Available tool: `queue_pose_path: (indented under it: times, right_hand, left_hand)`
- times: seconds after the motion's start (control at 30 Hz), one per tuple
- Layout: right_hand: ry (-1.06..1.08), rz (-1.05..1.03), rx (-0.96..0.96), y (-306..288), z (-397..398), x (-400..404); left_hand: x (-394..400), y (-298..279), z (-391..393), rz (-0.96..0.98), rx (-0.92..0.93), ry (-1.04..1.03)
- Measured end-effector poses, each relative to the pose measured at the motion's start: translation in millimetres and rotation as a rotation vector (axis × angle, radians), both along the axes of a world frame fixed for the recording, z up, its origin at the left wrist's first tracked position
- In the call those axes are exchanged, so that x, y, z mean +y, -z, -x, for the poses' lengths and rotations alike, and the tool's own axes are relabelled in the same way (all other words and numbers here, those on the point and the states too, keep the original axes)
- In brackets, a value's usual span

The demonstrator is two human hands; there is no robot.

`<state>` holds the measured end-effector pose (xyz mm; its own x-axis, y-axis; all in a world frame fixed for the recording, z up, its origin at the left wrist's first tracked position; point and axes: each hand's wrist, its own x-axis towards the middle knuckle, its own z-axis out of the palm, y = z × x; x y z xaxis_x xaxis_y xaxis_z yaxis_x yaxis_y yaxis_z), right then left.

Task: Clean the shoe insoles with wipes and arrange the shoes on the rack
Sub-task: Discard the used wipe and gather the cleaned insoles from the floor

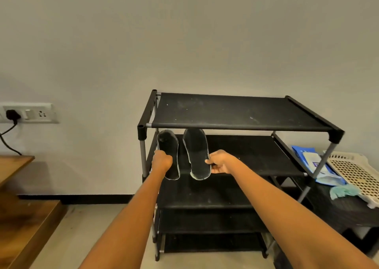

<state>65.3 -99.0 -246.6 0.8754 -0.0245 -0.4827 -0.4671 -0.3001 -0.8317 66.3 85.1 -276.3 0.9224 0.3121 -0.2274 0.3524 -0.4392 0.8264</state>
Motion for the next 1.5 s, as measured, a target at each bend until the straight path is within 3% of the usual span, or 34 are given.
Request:
queue_pose_path:
  times: [0.37, 0.47, 0.63, 0.83, 1.0, 1.23, 1.5]
  right_hand:
    - [0.030, -0.009, 0.001, 20, -31, 12]
    - [0.066, -0.015, -0.016, 26, -35, 13]
    - [0.070, 0.049, -0.040, 33, -34, 10]
    - [0.095, 0.143, -0.081, 35, -31, 9]
    - [0.081, 0.207, -0.103, 31, -25, 10]
    - [-0.060, 0.475, -0.283, 27, 5, 8]
    - [0.046, 0.582, -0.139, 26, 114, -131]
  left_hand:
    - [5, 10, -26, -0.223, 0.100, 0.071]
    - [5, 9, -27, -0.267, 0.084, 0.071]
    - [-1, 10, -18, -0.508, 0.042, 0.111]
    - [-4, 7, -11, -0.564, 0.045, 0.122]
    - [-12, 3, 2, -0.801, -0.041, 0.233]
    - [-56, 7, 34, -0.815, -0.265, 0.463]
    - [-201, 37, 115, -0.737, -0.357, 0.763]
